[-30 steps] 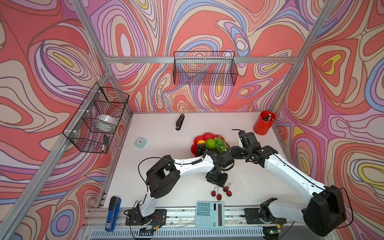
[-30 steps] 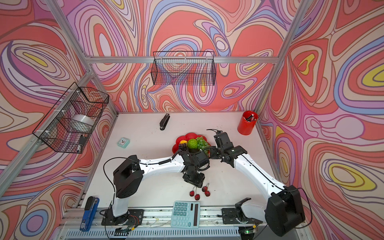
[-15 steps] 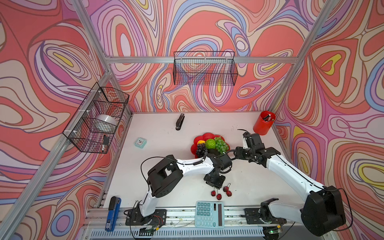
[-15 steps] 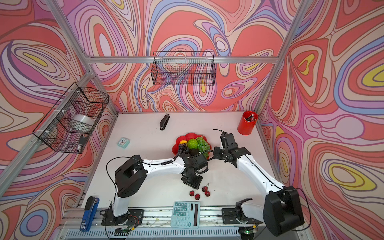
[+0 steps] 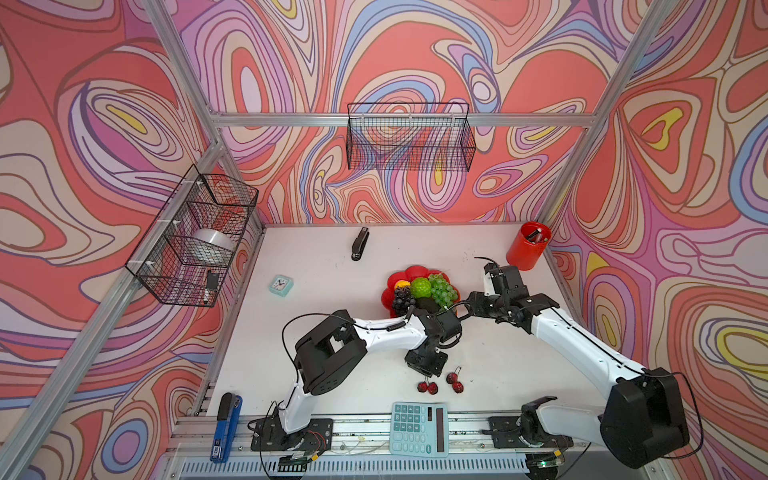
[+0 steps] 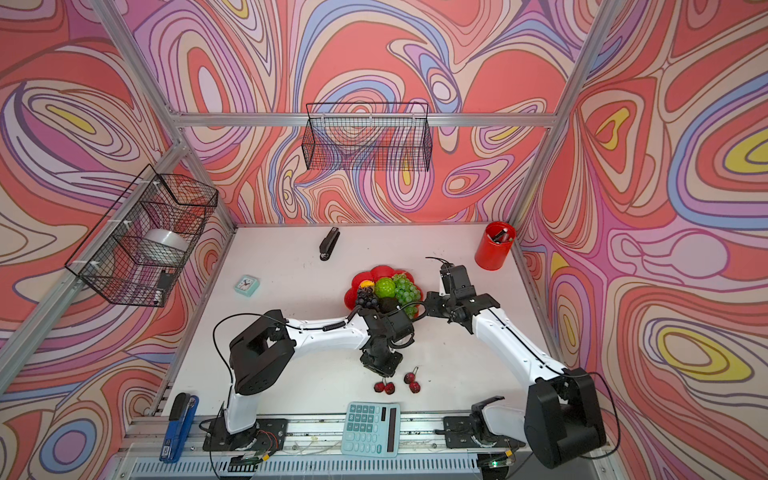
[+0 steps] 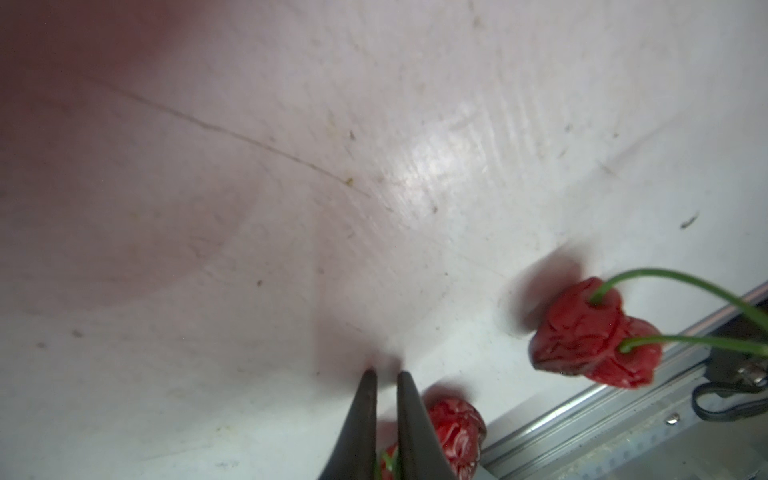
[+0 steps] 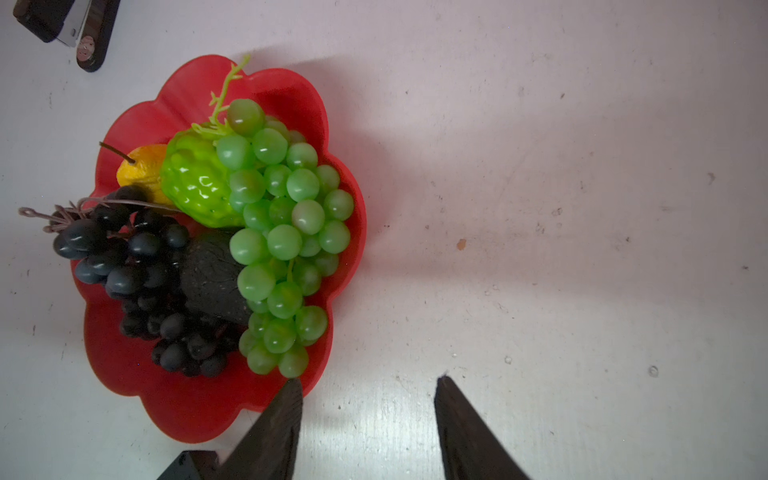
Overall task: Place and organize the fake fruits in the fruit bowl
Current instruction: 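Lift the cherry pair with the left gripper and carry it over the bowl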
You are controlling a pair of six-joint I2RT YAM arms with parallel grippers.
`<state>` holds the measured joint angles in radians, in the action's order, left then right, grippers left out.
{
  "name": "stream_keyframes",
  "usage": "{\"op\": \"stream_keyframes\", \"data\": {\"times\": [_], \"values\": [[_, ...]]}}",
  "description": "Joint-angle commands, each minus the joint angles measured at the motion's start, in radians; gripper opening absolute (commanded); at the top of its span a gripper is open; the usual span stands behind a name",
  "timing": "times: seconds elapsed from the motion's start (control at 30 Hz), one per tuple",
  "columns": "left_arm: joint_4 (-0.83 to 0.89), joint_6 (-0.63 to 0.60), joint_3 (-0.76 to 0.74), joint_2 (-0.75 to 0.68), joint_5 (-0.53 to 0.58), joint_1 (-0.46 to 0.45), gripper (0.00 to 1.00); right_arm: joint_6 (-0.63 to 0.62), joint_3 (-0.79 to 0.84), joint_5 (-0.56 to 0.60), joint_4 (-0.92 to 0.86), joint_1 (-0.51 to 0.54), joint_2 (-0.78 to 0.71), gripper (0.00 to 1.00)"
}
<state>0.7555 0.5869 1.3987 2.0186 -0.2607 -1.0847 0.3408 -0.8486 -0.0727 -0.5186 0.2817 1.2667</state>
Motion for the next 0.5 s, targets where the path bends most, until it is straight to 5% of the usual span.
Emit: {"op": "stream_keyframes", "data": {"times": [0.0, 0.47], "values": [[0.010, -0.003, -0.026, -0.022, 0.016, 0.000, 0.03, -0.002, -0.002, -0.043, 0.040, 0.004, 0.020, 0.54], [0.067, -0.024, -0.051, -0.232, 0.061, 0.072, 0.00, -0.022, -0.054, -0.063, 0.040, 0.004, 0.066, 0.53]]}}
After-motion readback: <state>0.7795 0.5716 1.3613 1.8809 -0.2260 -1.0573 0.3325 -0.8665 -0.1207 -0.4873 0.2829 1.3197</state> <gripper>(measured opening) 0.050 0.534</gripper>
